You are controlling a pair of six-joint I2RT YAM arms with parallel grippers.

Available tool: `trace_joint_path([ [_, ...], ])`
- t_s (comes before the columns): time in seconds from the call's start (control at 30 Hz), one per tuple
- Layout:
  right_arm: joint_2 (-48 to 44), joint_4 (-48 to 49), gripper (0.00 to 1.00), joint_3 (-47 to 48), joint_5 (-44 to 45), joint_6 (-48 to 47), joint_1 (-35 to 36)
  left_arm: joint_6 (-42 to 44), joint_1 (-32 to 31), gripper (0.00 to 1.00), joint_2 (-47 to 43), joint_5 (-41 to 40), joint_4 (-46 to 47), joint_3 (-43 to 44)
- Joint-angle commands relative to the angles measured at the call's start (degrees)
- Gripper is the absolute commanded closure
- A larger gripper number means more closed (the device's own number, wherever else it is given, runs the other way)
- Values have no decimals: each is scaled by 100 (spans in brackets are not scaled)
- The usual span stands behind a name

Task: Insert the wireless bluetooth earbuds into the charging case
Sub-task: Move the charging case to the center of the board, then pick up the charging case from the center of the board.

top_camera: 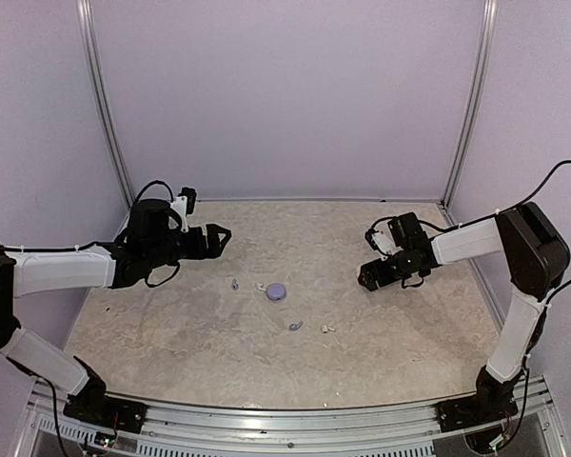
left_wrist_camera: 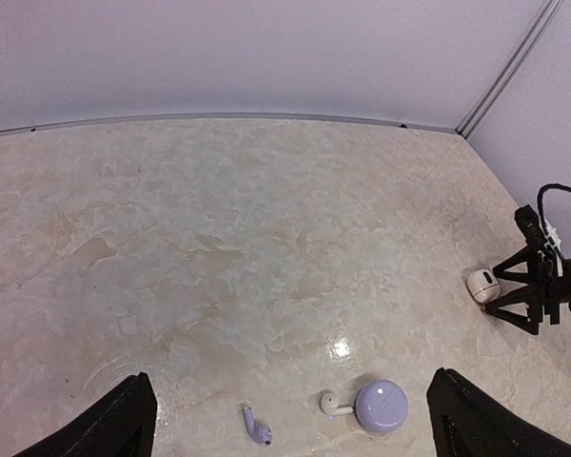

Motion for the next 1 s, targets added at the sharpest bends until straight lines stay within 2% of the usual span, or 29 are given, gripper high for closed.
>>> trace_joint_path([
  [0.0, 78, -25, 9, 44, 336, 26, -113, 98, -41, 1, 15, -62, -55, 154],
  [0.43, -19, -24, 10, 163, 332, 6, -1054, 133, -41, 1, -4, -369, -92, 153],
  [0.7, -505, 360, 17, -122, -1329, 371, -893, 116, -38, 1, 7, -323, -69, 154],
  [0.97, -55, 288, 18, 153, -1152, 655, -451, 99, -39, 1, -15, -212, 24, 170],
])
